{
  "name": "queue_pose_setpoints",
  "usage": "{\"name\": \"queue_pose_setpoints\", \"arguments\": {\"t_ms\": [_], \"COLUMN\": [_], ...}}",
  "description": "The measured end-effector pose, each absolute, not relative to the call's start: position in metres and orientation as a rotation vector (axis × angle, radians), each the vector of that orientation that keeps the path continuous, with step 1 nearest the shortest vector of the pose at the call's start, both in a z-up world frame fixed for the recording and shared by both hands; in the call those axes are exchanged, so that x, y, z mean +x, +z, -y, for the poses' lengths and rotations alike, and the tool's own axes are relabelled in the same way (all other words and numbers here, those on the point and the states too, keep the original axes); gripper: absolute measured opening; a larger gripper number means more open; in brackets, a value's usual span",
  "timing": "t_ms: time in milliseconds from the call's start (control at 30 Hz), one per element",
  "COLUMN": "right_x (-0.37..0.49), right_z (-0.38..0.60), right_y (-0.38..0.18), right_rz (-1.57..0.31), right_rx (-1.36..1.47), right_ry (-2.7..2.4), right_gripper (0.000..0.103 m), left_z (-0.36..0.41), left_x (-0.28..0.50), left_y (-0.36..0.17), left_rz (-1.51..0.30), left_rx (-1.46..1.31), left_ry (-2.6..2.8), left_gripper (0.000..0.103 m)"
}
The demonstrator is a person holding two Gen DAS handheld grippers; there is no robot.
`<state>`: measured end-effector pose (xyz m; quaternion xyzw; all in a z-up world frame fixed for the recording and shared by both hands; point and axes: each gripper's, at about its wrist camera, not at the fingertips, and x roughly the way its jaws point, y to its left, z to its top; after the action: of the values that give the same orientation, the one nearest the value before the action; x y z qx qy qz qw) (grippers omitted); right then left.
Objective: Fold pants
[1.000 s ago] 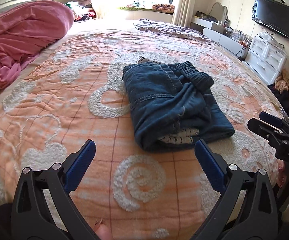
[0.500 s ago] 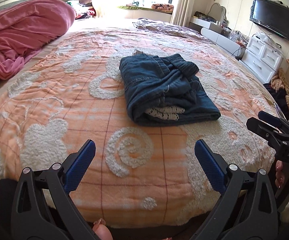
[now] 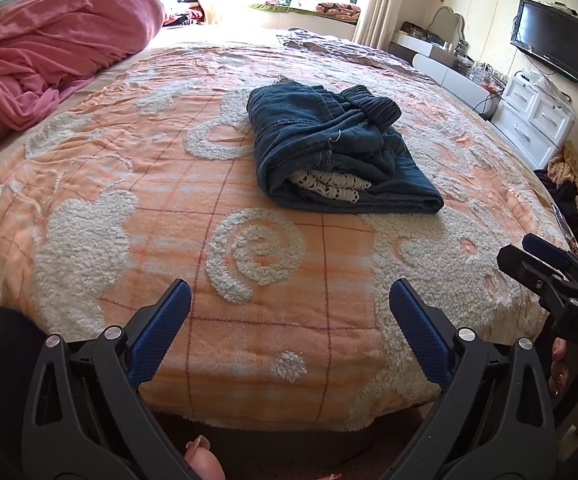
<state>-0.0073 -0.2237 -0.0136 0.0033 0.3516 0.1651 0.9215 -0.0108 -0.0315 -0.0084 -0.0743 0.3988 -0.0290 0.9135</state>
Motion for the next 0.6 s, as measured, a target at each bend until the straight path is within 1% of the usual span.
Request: {"name": "queue_pose_setpoints", "arguments": {"t_ms": [600], "right_x": [-0.0031], "right_z": [0.2288], "right_y": [-0.0202], "right_rz": [-0.727], "right_rx": [0.014], "right_ry": [0.312], "right_gripper": [0.098], "left_z": [0.034], "left_x": [-0.0123], "left_y": [-0.01], "left_rz": [-0.82], "left_rx": [-0.123], "left_ry": [-0.031], "left_gripper": [0.093]}}
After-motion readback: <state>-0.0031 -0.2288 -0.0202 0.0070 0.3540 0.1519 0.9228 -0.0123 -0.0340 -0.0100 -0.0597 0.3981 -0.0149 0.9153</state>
